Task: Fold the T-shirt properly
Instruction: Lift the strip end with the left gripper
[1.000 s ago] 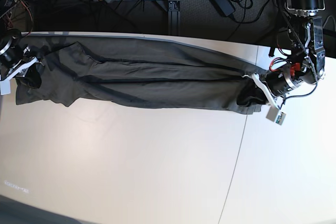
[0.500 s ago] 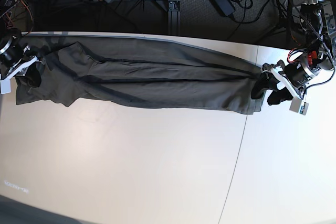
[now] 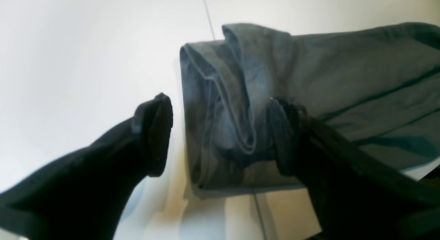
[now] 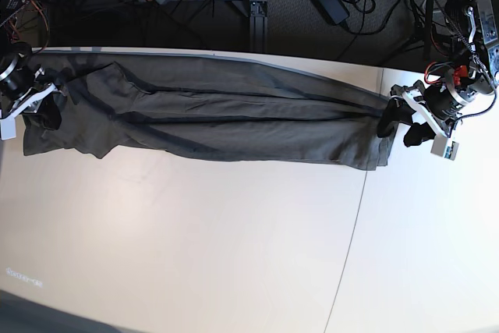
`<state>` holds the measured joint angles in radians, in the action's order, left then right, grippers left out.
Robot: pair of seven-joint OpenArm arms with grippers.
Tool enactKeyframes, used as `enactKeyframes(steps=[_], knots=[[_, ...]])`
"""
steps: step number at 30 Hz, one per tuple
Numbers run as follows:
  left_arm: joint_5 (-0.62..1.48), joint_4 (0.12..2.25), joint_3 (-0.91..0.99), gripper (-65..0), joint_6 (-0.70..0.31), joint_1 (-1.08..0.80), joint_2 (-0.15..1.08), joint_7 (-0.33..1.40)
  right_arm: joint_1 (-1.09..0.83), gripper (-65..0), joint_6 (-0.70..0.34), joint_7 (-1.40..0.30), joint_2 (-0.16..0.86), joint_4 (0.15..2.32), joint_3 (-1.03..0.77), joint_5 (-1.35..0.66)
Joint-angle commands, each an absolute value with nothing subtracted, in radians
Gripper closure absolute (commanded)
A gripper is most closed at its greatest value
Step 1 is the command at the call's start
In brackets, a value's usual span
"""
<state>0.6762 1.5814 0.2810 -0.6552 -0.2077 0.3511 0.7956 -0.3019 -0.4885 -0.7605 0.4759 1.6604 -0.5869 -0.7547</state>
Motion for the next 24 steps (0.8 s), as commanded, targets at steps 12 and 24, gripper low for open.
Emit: enactKeyframes(steps=[12, 24], knots=[[0.612, 1.588, 0.223, -46.6, -0.598, -0.2, 0.346, 0.744, -0.297, 0.0, -0.549, -0.746, 0.496, 1.675, -0.595, -0.767], [0.564, 1.482, 0.094, -46.4, -0.586, -0.199, 0.344, 0.648, -0.297, 0.0, -0.549, -0.753, 0.496, 1.675, -0.595, -0.767]])
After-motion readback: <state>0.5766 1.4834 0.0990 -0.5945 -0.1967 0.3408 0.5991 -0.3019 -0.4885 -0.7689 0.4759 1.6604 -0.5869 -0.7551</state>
